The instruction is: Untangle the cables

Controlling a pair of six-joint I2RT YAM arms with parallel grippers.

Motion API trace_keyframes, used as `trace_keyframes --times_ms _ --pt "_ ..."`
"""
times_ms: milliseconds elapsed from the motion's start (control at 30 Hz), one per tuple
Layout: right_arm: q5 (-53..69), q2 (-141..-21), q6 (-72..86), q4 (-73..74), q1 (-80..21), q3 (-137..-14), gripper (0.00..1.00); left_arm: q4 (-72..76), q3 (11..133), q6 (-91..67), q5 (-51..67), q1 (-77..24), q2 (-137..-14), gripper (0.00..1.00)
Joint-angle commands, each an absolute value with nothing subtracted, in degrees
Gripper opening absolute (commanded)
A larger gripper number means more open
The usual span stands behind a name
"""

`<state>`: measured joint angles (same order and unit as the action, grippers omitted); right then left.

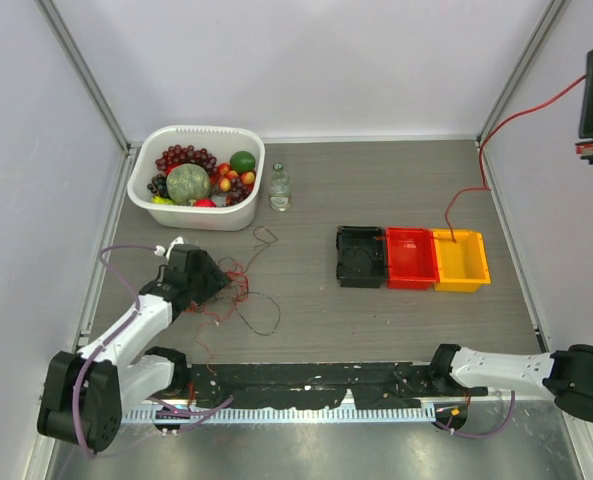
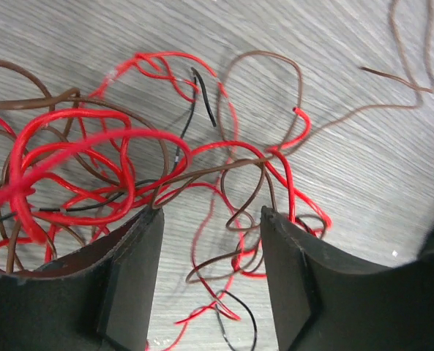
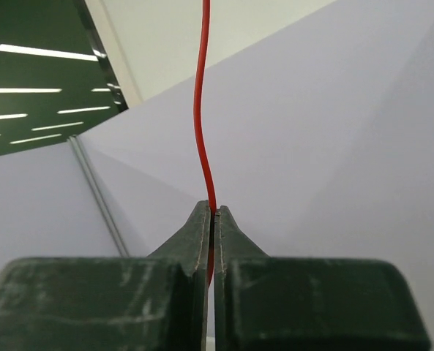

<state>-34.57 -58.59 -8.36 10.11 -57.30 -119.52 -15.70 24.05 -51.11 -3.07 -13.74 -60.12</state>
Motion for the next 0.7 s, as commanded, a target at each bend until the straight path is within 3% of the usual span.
trace_keyframes --times_ms 0,233,467,667 --pt "-46.9 -63.7 -18.8 7.3 -57.7 -115.9 0.01 -16.1 25.3 -48.3 4.2 -13.4 -54.8 0.64" --pt "-56.1 -64.8 -25.9 0.5 -57.7 -109.1 0.01 -22.4 31.2 -46.6 12.5 -13.4 -45.8 0.81" --pt "-59.4 -59.5 -29.4 -7.3 -57.5 -94.3 0.01 -25.6 37.4 -46.3 19.2 -13.4 -39.1 0.87" --pt "-59.2 -61.1 -33.8 -9.9 -56.4 -95.3 0.01 -29.0 43.1 -44.9 20.7 -13.5 -38.3 0.95"
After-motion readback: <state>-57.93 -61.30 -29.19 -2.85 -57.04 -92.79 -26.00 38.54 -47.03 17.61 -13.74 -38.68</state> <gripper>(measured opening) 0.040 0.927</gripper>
